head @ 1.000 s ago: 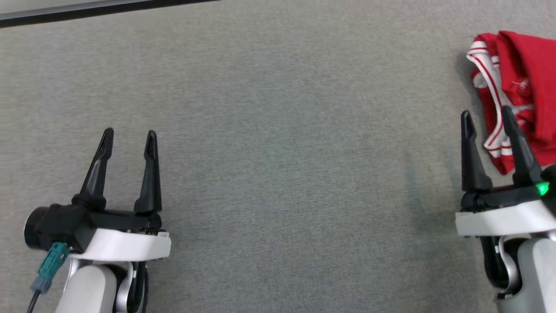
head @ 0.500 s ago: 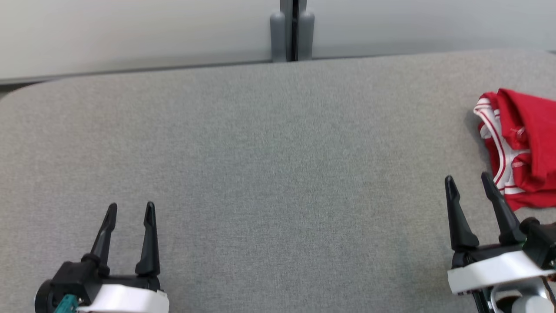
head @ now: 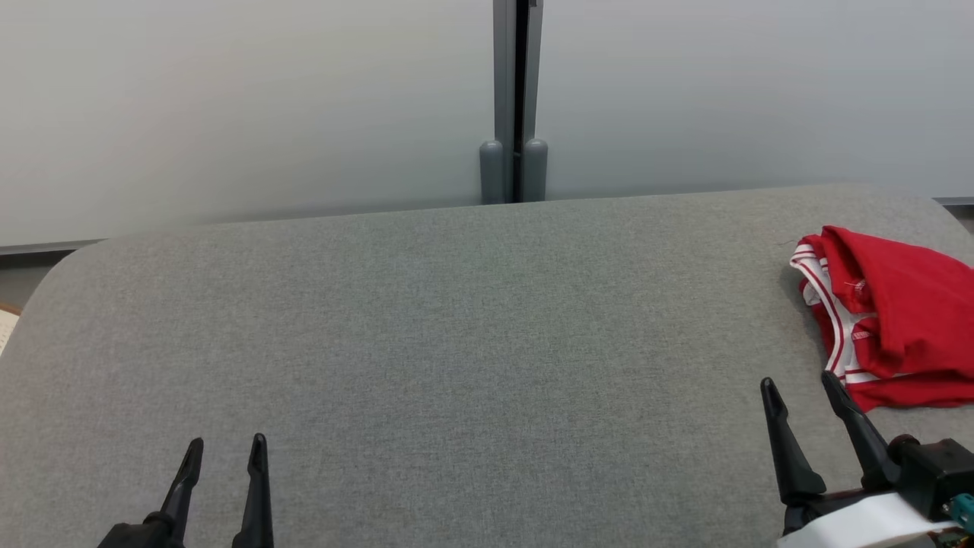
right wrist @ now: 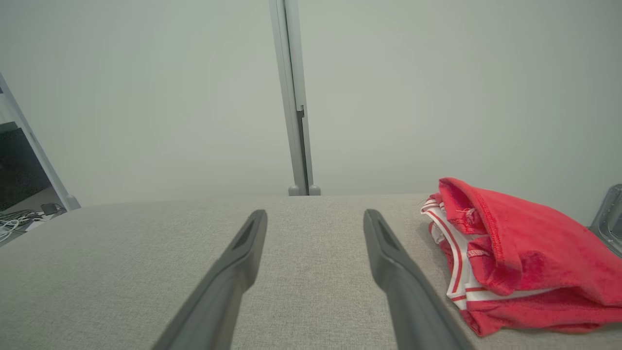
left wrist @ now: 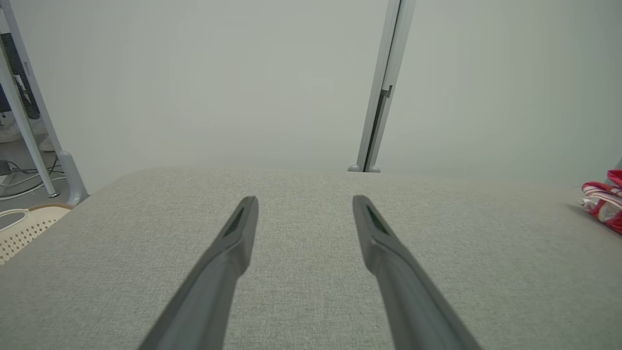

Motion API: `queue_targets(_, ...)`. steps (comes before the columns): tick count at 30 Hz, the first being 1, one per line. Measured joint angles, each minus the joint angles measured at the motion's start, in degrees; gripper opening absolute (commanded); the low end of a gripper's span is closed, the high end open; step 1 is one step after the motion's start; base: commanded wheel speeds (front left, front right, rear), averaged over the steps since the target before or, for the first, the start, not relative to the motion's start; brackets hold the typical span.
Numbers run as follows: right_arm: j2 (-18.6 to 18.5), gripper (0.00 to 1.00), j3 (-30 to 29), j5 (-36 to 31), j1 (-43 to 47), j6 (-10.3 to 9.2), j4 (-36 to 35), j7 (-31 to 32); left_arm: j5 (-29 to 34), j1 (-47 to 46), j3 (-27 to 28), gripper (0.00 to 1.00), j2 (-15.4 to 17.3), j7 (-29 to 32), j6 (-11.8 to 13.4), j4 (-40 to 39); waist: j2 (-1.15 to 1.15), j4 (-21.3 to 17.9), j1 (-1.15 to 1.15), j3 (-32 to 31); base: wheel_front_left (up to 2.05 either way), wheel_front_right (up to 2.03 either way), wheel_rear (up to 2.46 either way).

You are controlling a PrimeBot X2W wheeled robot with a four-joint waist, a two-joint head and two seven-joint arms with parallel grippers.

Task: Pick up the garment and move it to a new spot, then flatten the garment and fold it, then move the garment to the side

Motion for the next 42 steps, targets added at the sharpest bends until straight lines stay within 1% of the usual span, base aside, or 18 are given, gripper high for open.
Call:
queue_targets(20, -0.02, 1.0, -0.99, -0.16, 0.94, 0.0, -0.15, 1.13, 0.03, 0.37, -0.9, 1.0, 0.18, 0.81, 1.37, -0.7, 0.0, -0.74, 0.0, -0.83, 0.0, 0.0, 0.0)
queue_targets(33, 0.03, 1.0, -0.62, 0.53, 0.72, 0.0, 0.82, 1.12, 0.03, 0.26, -1.26, 1.0, 0.47, 0.8, 1.98, -0.51, 0.0, 0.07, 0.0, -1.38, 0.0, 0.0, 0.0)
queue_targets(34, 0.08, 0.0, -0.62, 0.6, 0.64, 0.0, 0.86, 1.12, 0.03, 0.23, -1.37, 0.0, 0.52, 0.8, 1.98, -0.51, 0.0, 0.14, 0.0, -1.37, 0.0, 0.0, 0.0)
queue_targets(38, 0.62, 0.0, -0.52, 0.64, 1.72, 0.01, 2.83, 1.13, -0.01, 1.2, -1.85, 0.0, -0.45, 1.02, 1.97, 1.49, 0.0, 0.15, 0.0, -1.36, 0.0, 0.0, 0.0)
queue_targets(42, 0.8, 0.0, -0.66, 4.21, 2.04, 0.01, 3.88, 1.14, -3.3, 1.33, -1.64, 0.0, -1.07, 1.76, 1.52, 2.26, 0.0, 0.16, 0.0, -1.26, 0.0, 0.0, 0.0)
